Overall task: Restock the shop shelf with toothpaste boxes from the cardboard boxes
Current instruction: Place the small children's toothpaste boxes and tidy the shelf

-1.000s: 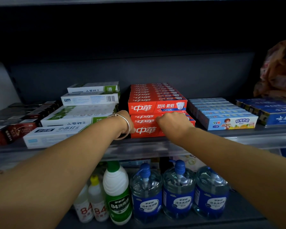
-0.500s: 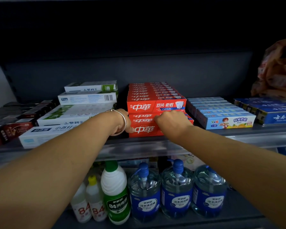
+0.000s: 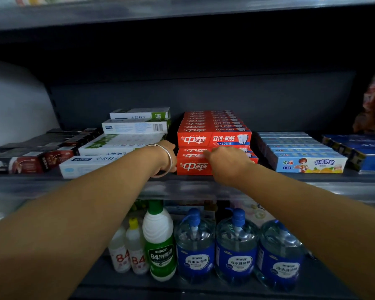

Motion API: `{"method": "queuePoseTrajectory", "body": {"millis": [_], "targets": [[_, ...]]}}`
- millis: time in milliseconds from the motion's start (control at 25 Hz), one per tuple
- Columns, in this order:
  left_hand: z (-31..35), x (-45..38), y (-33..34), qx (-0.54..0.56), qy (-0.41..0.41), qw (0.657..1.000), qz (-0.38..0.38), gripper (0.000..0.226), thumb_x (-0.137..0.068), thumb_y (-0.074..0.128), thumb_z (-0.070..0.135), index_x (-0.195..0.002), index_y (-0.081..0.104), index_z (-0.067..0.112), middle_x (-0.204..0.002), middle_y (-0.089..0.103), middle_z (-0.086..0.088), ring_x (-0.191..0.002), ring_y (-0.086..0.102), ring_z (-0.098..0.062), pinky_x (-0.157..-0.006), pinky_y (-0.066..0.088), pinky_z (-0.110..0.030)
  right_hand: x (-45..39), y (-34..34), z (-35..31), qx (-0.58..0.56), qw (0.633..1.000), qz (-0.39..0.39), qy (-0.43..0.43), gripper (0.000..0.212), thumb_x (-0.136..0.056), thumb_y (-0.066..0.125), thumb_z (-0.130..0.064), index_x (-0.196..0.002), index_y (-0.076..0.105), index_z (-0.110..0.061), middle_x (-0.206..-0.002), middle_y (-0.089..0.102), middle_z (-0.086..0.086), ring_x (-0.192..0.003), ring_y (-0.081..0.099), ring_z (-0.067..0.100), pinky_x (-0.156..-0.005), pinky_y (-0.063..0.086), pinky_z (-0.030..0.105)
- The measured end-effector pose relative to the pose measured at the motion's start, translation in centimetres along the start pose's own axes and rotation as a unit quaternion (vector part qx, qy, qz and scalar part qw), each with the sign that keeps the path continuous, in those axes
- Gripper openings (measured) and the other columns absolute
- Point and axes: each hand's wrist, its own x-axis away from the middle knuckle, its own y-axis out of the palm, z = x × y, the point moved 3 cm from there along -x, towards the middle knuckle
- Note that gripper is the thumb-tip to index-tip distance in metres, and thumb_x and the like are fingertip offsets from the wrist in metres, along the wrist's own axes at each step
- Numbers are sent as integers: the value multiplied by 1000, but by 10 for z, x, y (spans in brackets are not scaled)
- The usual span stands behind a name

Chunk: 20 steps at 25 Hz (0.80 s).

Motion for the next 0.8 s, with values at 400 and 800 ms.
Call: {"method": "queuePoseTrajectory", "body": {"millis": [400, 800], "targets": [[-79, -5, -37, 156, 59, 979, 114, 31, -83, 54, -7, -110, 65, 4, -116, 62, -20, -106, 60, -32, -98, 48, -34, -54, -18, -68, -82, 990, 101, -59, 36, -91, 49, -9, -126, 55, -12, -118, 60, 18, -109, 56, 34, -87, 50, 38], [-172, -51, -72, 97, 145, 982, 73, 27, -83, 52, -8, -99, 66, 10, -113, 63, -15, -106, 60, -31, -98, 48, -36, -102, -24, -161, -137, 990, 13, -38, 42, -89, 58, -35, -126, 56, -14, -123, 53, 8, -116, 47, 24, -99, 43, 38]]}}
